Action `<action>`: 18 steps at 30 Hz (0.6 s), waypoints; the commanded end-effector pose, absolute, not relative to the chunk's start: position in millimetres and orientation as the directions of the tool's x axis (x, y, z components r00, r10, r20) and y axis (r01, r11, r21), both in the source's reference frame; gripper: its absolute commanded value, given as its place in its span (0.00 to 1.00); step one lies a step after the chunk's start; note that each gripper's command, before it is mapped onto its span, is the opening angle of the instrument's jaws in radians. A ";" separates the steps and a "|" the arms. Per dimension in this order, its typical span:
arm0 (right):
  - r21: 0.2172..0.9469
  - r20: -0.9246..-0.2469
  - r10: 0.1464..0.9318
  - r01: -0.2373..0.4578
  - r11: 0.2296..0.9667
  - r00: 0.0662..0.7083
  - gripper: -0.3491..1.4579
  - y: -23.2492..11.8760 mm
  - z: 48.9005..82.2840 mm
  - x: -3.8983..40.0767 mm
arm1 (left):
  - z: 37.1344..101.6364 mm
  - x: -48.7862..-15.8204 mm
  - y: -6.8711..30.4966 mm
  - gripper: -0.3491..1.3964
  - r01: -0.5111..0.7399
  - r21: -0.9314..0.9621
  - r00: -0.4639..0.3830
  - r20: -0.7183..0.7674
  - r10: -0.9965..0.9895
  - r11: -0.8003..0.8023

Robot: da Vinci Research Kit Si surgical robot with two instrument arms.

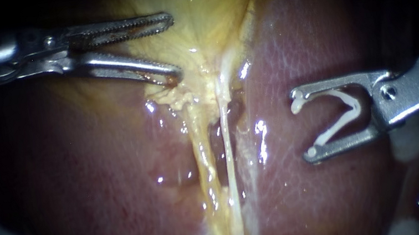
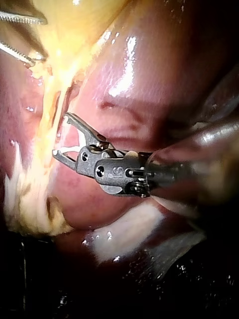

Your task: Grabbing gallbladder

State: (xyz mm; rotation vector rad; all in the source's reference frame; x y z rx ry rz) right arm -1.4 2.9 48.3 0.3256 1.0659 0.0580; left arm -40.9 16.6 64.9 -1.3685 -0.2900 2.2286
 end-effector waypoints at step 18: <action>0.290 -0.849 0.203 0.110 0.951 0.487 0.46 2.9 48.3 -1.4 | 63.1 -40.8 16.0 0.77 -0.313 -0.420 -0.369 -0.773 0.516 -0.852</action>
